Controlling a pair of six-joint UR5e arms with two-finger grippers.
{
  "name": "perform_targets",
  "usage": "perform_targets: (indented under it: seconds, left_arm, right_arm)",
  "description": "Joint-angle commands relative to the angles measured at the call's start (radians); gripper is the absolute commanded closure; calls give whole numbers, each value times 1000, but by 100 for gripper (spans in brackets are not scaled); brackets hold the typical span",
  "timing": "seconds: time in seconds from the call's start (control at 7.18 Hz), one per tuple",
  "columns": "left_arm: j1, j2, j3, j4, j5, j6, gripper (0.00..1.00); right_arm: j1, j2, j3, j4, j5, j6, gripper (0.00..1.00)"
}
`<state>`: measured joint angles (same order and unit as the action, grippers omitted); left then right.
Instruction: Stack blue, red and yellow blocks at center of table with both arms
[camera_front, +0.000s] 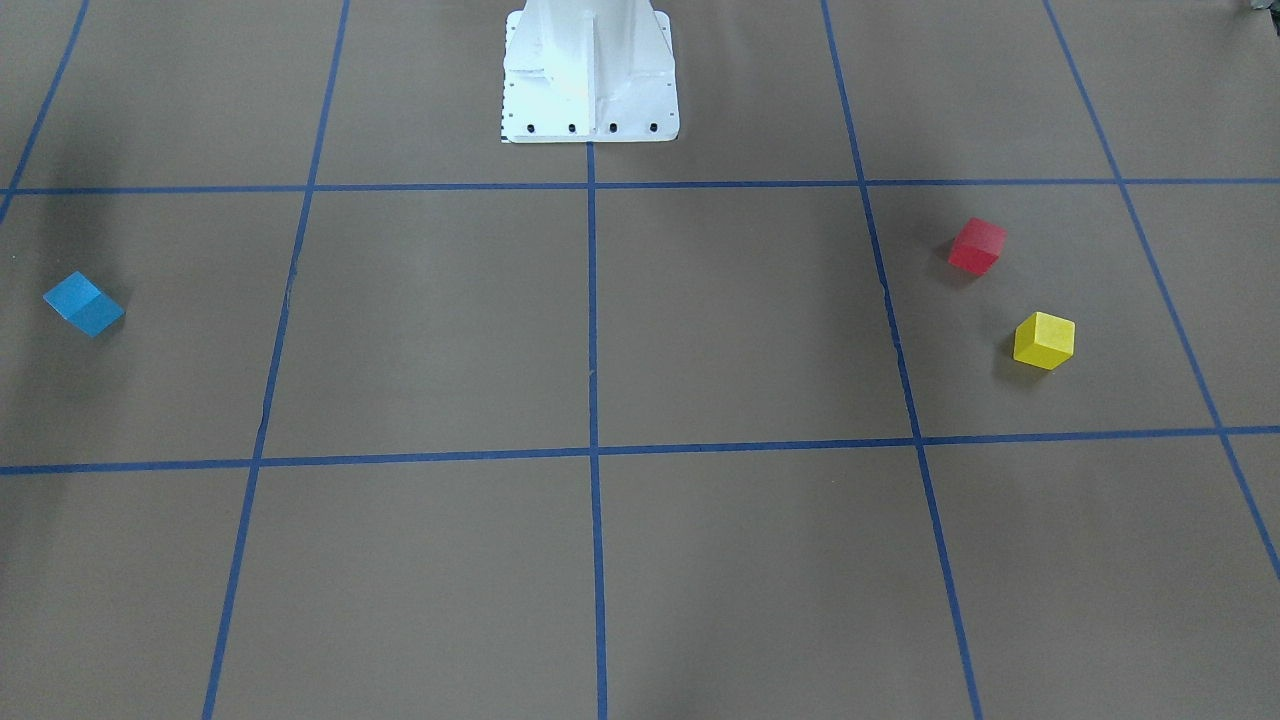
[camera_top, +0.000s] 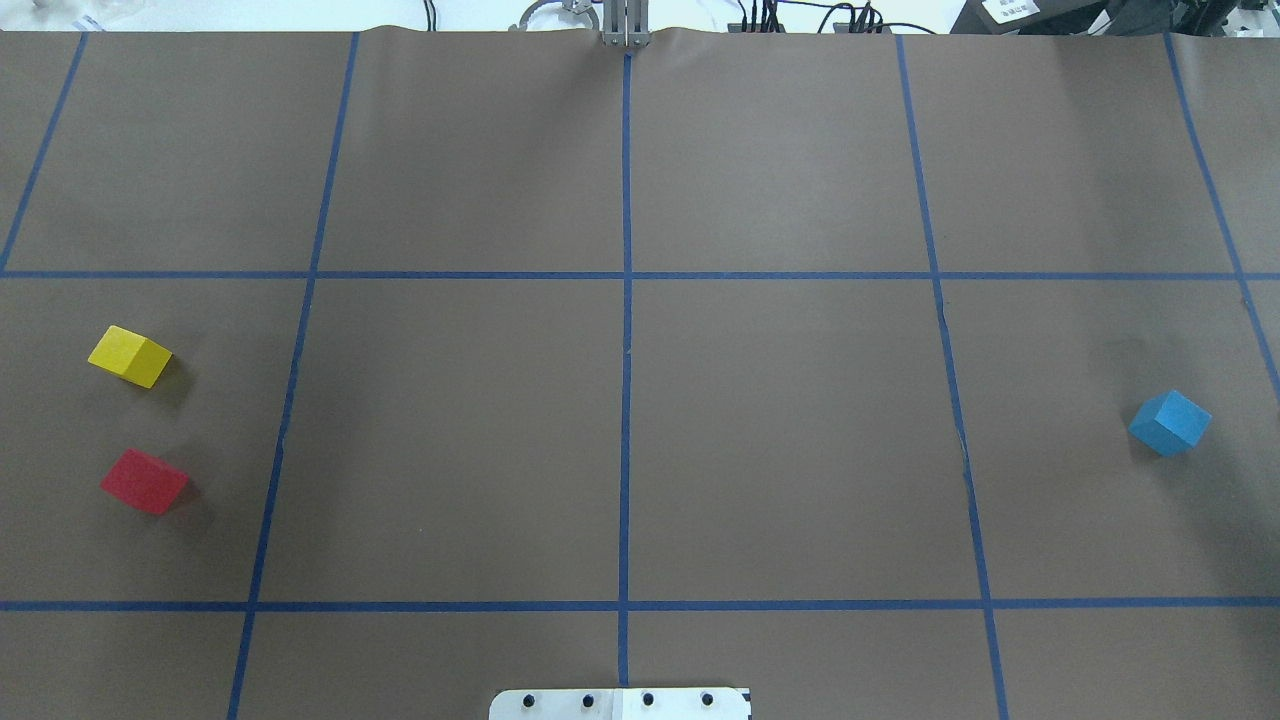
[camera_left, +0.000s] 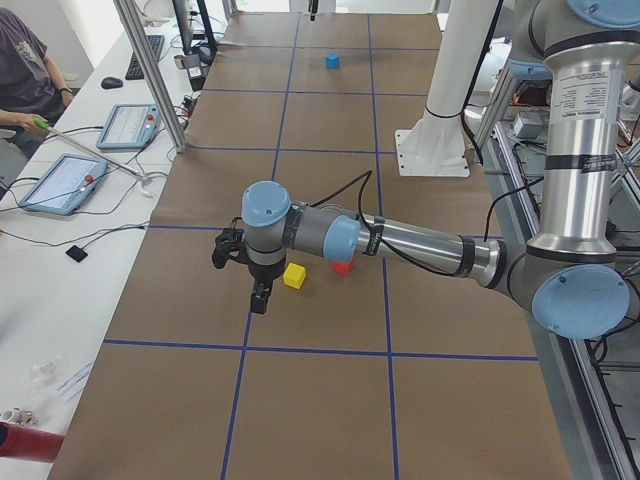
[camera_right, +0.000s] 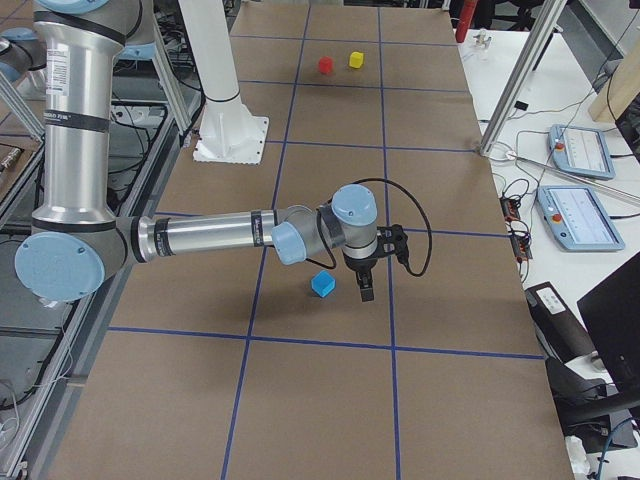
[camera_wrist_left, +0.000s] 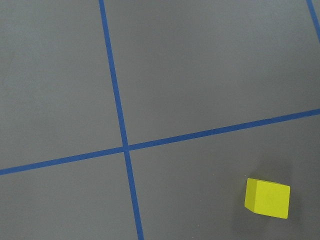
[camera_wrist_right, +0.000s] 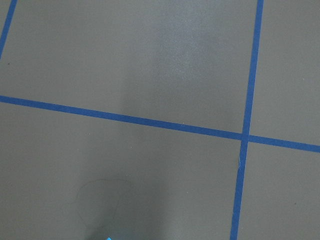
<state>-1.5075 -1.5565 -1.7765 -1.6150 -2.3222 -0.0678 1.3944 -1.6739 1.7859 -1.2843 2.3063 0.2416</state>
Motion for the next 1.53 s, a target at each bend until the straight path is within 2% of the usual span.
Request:
perform_targets:
  seconds: [0.0, 0.56, 0.7, 0.84, 0.97, 1.11, 1.39]
  left_arm:
    - [-2, 7, 22, -8, 1, -3, 0]
    - [4, 38, 25, -6, 1, -7, 0]
    - [6, 38, 23, -9, 1, -6, 0]
    - [4, 39, 20, -11, 0, -10, 0]
    - [6, 39, 14, -11, -2, -12, 0]
    - [4, 39, 2, -13, -3, -12, 0]
    - [6, 38, -10, -11, -2, -12, 0]
  right_arm:
    - [0, 3, 4, 0, -1, -1, 0]
    - [-3, 5, -8, 0, 8, -2, 0]
    - [-44, 6, 0, 9, 72, 1, 0]
    - [-81, -1, -2, 66, 96, 31, 0]
    - [-191, -53, -11, 176, 46, 31, 0]
    - [-277, -97, -20, 272, -40, 27, 0]
    - [-328, -112, -33, 301, -51, -83, 0]
